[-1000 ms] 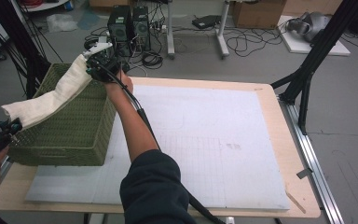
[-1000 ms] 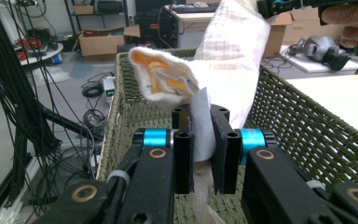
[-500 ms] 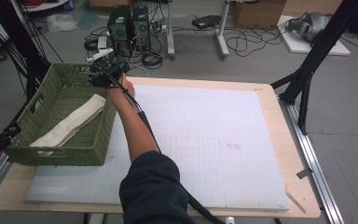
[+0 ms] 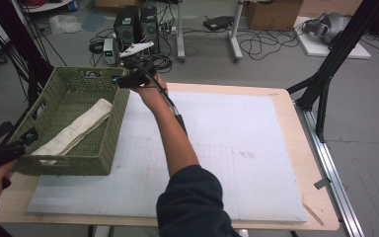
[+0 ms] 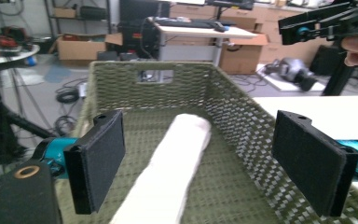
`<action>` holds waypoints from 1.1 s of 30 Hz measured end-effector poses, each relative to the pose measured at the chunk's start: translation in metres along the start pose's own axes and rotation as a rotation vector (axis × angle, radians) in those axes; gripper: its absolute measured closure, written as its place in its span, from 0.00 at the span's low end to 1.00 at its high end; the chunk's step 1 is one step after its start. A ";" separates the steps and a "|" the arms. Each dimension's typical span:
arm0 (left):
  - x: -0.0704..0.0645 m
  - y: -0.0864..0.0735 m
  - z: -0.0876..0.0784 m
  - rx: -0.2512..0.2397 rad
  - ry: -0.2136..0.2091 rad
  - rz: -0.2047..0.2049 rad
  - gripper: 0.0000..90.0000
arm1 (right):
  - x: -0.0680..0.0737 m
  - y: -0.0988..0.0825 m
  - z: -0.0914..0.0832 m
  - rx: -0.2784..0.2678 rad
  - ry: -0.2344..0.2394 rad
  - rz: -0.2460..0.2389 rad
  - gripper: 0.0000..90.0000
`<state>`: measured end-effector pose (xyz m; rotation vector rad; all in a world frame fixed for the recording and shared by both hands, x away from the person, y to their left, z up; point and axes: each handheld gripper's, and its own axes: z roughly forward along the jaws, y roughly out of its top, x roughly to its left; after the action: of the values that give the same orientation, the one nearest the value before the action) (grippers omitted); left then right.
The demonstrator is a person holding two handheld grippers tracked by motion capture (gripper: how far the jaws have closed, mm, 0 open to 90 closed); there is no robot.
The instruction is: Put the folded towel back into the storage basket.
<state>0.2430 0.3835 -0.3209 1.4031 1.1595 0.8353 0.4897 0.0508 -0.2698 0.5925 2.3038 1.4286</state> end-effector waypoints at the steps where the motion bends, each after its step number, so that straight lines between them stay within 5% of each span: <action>1: -0.003 0.001 0.002 0.000 -0.014 0.002 0.20 | -0.004 -0.001 -0.009 -0.003 0.006 -0.006 0.36; 8: -0.030 0.006 0.019 -0.001 -0.103 0.027 0.20 | -0.029 -0.014 -0.077 0.018 -0.005 -0.024 0.31; 16: -0.060 0.004 0.038 -0.002 -0.180 0.037 0.20 | -0.049 -0.047 -0.151 -0.028 -0.065 0.040 0.24; 33: -0.124 -0.011 0.068 0.020 -0.320 0.077 0.21 | -0.041 -0.147 -0.242 -0.026 -0.175 0.132 0.13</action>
<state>0.2706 0.2446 -0.3295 1.5407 0.8752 0.6241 0.3776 -0.2108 -0.2971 0.8411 2.1415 1.4024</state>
